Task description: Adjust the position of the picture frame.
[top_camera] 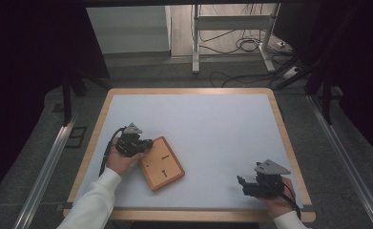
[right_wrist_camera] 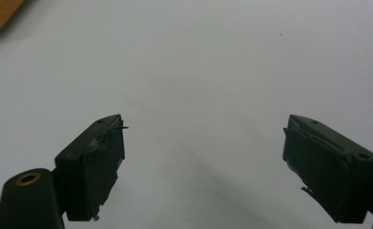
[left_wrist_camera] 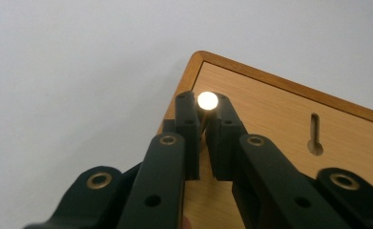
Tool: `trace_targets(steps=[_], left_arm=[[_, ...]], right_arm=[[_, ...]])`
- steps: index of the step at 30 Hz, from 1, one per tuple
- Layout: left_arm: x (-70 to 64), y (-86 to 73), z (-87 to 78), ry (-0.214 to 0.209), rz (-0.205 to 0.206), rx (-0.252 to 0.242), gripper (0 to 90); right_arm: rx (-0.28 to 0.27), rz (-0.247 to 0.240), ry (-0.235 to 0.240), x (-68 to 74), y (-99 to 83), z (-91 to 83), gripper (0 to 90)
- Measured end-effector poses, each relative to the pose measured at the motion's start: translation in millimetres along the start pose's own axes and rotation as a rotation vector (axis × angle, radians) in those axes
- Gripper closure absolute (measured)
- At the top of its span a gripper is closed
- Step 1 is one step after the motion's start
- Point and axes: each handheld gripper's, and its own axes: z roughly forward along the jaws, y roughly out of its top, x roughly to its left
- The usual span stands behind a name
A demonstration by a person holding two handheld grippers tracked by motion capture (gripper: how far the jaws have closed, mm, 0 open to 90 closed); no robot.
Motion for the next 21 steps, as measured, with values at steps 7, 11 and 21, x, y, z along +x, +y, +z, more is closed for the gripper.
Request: trace_targets(steps=[7,11,21], left_arm=[[-12.1,13.1,4.7,-0.007,0.029,0.002,84.4],[-19.7,20.9,10.2,-0.019,0.047,0.001,84.3],[-40.4,42.1,23.8,-0.075,0.097,-0.020,84.4]], right_arm=[[0.004,-0.001,0.002,-0.2,-0.1,0.3,14.2],[0.004,-0.001,0.001,-0.3,-0.3,0.6,14.2],[0.005,-0.001,0.001,-0.7,-0.8,0.8,14.2]])
